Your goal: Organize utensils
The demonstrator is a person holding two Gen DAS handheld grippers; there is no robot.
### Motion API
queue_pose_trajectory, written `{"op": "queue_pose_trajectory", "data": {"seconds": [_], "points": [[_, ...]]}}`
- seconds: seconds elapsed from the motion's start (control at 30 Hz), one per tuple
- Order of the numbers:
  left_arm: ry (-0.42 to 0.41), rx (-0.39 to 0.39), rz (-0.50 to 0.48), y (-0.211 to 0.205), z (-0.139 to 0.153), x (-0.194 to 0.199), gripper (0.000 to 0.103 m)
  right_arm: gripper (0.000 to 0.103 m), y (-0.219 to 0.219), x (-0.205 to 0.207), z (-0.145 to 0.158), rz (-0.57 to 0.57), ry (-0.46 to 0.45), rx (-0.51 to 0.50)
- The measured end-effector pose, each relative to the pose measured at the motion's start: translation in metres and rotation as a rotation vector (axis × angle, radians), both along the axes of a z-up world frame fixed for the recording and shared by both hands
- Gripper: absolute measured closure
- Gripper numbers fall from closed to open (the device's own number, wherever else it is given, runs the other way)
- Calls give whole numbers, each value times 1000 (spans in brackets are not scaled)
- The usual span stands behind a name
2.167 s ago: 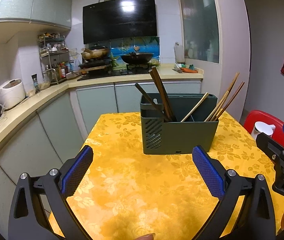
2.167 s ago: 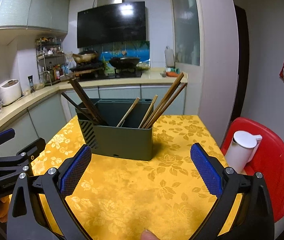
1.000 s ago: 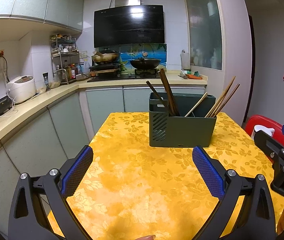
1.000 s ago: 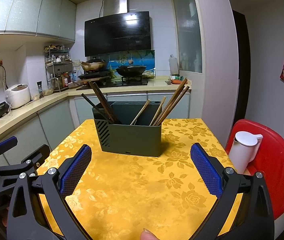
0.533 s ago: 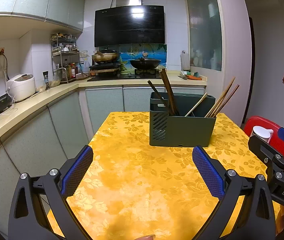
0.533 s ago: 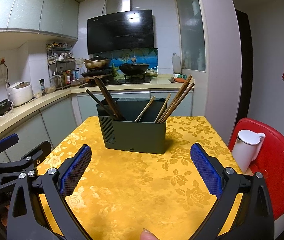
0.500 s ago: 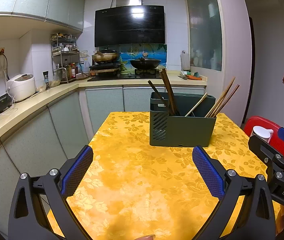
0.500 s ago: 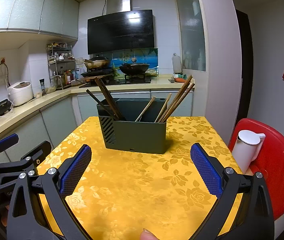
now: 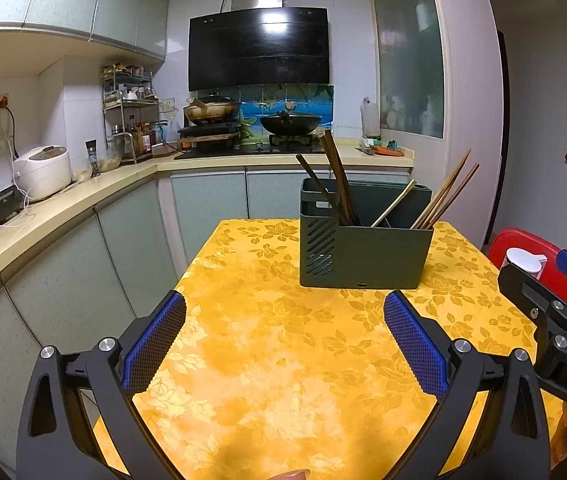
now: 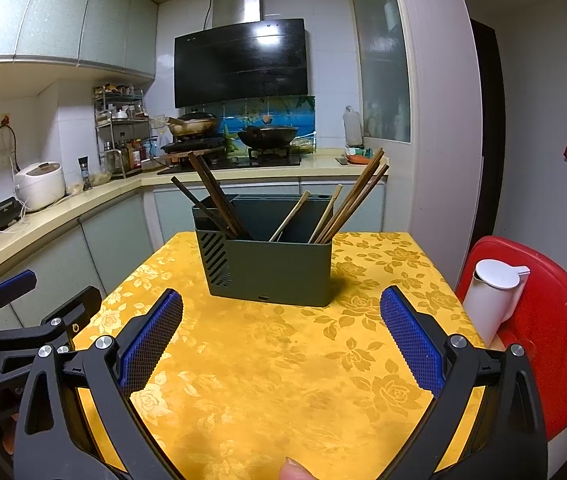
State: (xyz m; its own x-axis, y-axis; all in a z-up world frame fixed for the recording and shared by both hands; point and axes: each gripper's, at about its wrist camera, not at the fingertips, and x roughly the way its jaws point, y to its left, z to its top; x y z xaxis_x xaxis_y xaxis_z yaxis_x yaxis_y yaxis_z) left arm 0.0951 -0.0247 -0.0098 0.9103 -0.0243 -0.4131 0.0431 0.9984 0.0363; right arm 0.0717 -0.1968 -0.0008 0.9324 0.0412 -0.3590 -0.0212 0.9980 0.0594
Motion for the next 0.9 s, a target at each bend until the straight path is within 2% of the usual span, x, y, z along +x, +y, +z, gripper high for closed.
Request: {"op": "queue_pose_trajectory", "data": {"seconds": [0.67,0.9], "points": [[-19,-2,-22,0,-1,-3,7,7,-1,0,-1,-1,2,-1],[-54,2,-23,0,-1,-4,7,7,-2,1,-2,-1,5,-4]]}}
